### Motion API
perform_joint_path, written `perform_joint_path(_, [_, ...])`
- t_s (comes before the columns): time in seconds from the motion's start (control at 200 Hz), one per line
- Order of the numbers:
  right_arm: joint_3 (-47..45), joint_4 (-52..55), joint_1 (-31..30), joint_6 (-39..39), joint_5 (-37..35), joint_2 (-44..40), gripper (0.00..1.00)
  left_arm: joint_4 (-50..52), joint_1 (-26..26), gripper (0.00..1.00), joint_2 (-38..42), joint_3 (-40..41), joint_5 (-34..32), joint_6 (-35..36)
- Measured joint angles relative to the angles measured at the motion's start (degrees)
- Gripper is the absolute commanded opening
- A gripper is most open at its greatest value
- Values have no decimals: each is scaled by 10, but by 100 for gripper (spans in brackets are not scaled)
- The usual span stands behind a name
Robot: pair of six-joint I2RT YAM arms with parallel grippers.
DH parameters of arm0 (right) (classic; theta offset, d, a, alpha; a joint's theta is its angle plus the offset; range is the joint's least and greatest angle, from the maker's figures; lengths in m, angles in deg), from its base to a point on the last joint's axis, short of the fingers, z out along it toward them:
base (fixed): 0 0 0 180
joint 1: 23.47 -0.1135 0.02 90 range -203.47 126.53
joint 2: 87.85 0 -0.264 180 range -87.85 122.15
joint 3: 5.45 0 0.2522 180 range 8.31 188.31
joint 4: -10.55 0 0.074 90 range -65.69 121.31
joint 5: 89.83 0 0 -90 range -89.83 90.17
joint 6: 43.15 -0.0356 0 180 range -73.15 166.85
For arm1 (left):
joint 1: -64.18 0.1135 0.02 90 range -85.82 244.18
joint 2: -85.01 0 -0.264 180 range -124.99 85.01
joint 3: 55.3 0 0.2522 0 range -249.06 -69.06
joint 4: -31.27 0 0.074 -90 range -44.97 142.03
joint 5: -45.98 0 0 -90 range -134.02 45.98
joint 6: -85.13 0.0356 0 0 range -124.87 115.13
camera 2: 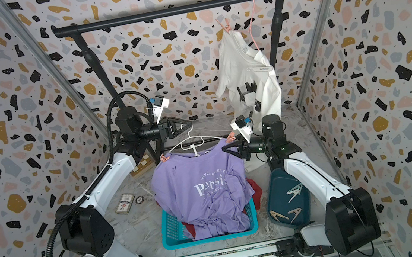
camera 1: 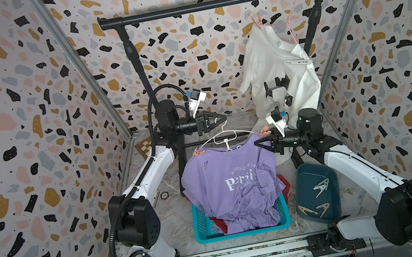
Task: Use clothespins to secure the t-shirt on both sides of the hanger
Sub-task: Hang the hanger on the clothesline.
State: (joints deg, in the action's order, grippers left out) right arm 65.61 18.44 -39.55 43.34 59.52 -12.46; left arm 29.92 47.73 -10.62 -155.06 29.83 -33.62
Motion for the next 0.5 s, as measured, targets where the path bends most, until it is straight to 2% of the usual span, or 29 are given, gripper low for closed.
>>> perform_joint_path(0.501, [17, 46, -23, 8, -14, -3, 2, 19, 6, 0, 1, 0, -9, 28])
